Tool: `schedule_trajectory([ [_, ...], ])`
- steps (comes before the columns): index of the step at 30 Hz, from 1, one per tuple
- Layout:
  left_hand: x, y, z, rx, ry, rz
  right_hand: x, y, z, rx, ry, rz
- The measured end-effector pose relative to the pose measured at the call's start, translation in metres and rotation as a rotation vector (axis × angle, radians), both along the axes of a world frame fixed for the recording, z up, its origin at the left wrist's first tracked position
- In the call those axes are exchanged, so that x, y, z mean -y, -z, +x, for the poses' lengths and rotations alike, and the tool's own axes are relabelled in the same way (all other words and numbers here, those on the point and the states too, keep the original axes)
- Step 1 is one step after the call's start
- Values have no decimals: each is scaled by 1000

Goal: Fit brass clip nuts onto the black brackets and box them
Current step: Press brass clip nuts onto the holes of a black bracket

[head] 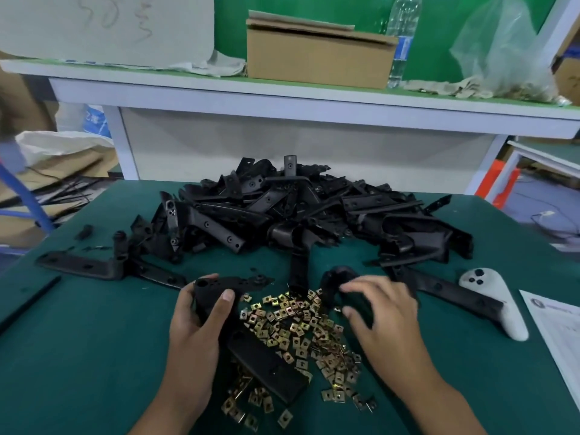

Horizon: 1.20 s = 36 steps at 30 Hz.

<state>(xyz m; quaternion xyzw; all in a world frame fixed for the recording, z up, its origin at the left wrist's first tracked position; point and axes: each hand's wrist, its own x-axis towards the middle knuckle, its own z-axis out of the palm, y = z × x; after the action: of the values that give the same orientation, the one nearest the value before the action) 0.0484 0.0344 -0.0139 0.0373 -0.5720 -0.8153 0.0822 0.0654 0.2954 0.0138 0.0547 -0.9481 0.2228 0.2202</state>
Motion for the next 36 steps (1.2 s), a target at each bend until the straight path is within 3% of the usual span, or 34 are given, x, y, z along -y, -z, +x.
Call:
schedule_trajectory([
  [4, -3, -2, 5, -62, 64, -109, 15, 6, 9, 284, -282, 216],
  [7, -8, -5, 10, -104, 103, -215, 20, 6, 9, 247, -311, 202],
  [13, -12, -7, 14, -124, 164, -236, 18, 8, 8, 200, -295, 32],
  [17, -12, -7, 16, -129, 201, -309, 21, 3, 5, 112, -190, -325],
  [22, -13, -7, 20, -169, 286, -415, 25, -4, 4, 541, -217, -1177],
  [24, -13, -7, 21, -177, 338, -415, 28, -5, 1, 603, -225, -1509],
  [26, -13, -7, 22, -186, 372, -416, 28, -5, -1, 661, -221, -1683],
  [36, -15, -8, 18, -188, 463, -408, 29, -5, 2, 688, -289, -1500],
])
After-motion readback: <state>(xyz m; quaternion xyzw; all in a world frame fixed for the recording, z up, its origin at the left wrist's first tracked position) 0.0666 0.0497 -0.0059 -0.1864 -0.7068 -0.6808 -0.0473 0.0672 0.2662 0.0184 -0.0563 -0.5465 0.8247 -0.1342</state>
